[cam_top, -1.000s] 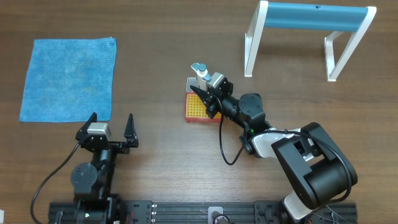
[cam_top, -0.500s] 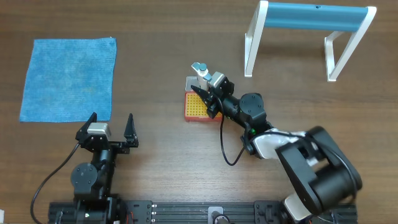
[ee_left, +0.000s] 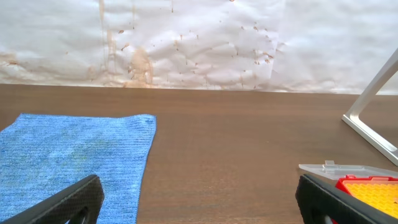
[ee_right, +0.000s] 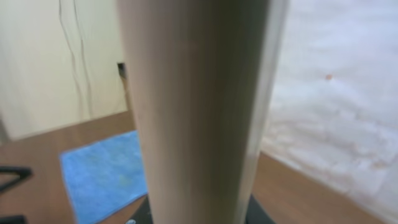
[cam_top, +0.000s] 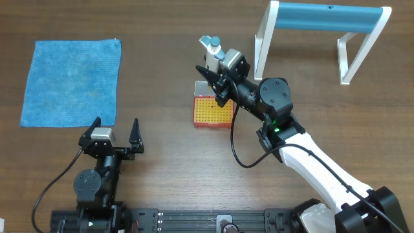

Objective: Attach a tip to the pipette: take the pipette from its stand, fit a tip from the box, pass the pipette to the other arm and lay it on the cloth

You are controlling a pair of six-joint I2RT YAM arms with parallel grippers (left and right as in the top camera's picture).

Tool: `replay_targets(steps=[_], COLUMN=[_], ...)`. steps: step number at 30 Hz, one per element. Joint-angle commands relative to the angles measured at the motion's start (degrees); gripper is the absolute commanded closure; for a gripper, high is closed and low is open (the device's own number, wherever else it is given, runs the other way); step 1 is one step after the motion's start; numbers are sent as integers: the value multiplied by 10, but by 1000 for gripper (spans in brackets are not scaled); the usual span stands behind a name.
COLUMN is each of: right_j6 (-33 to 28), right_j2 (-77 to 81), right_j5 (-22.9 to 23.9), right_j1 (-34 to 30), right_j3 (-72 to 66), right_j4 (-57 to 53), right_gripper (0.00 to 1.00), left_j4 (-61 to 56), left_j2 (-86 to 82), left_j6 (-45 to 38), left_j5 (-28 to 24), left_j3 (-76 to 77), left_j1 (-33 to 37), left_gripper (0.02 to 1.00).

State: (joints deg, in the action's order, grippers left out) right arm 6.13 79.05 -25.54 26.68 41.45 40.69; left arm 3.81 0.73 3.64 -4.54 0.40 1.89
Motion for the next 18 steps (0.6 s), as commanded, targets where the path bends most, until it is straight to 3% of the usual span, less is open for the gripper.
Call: replay_targets(steps=[1,3,4,6,8,9,12,13,16,18], right_j6=[245,306,308,322,372,382,383,403,414,414], right_j2=[-7,-9,-9,-9,-9,-10,-9,-9,-9,-9], right_j5=[-7,-9,-12,-38,-62,-76,-75,-80,-130,-162], right_j1=[-8,-14,-17,-18,-17,-17,-17,-17,-17,-17], right_j3=[9,9,9,9,9,9,9,9,9,9], right_j4=[-10,-56,-75,-81,-57,-32,12,20,23,23], right_gripper=[921,921,921,921,921,921,917,921,921,921], left_j4=[3,3,3,3,1,-14,-70,-60,-64,-73], left_j2=[-4,-4,-4,-4,-4,-4,-4,-4,-4,0], left_j6=[-9,-9,-9,-9,-9,52,586,692,752,750], left_j5=[-7,-7,-7,-7,0,-38,-164,-169,-108,-110], left_j3=[-1,-1,-1,-1,-1,-1,-1,-1,-1,-1], left_j1=[0,0,0,0,0,0,0,0,0,0], left_gripper=[23,23,23,23,23,23,23,23,23,23])
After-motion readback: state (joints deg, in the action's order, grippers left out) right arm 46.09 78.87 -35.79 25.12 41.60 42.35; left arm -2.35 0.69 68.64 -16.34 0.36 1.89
